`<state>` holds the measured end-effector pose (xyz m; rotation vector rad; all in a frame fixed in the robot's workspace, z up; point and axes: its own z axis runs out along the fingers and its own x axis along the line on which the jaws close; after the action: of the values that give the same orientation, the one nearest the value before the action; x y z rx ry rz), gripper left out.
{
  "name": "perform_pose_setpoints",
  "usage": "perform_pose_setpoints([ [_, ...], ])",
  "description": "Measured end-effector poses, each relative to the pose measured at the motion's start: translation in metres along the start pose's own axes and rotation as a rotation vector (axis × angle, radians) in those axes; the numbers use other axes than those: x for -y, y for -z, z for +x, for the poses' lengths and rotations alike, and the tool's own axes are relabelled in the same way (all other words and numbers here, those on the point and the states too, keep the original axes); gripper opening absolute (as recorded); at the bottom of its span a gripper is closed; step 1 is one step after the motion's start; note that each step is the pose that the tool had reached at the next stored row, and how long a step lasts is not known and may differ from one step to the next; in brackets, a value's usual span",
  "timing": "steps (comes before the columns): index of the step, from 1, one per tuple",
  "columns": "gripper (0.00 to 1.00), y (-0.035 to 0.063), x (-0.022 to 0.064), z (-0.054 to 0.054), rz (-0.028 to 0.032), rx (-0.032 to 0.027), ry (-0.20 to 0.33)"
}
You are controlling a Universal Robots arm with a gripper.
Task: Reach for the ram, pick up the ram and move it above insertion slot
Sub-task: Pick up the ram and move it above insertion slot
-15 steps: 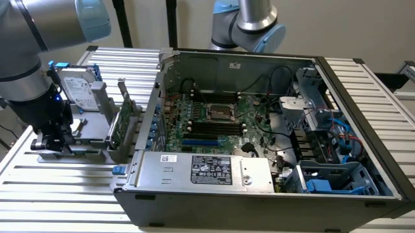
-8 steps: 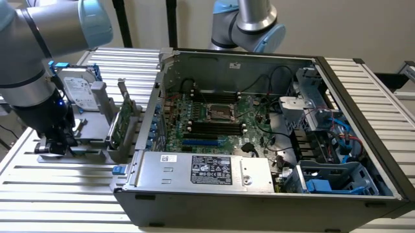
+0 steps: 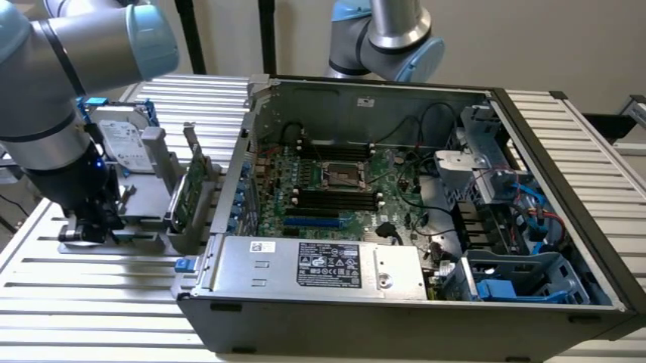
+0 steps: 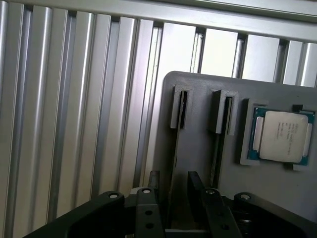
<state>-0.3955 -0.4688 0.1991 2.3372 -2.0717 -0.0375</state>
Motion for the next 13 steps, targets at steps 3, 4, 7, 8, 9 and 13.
perform_pose_setpoints([
  [3, 0.36, -0.0006, 0.0008, 0.0001, -0.0007, 0.0005, 0.000],
  [4, 0.36, -0.0006, 0.0009, 0.0002, -0.0009, 0.0005, 0.000],
  [7, 0.36, -0.0006, 0.0010, 0.0002, -0.0011, 0.0004, 0.000],
  [8, 0.34, -0.0006, 0.0010, 0.0002, -0.0011, 0.0004, 0.000],
  [9, 0.34, -0.0006, 0.0010, 0.0002, -0.0012, 0.0004, 0.000],
  [13, 0.16, -0.0006, 0.0012, 0.0002, -0.0015, 0.0006, -0.001],
])
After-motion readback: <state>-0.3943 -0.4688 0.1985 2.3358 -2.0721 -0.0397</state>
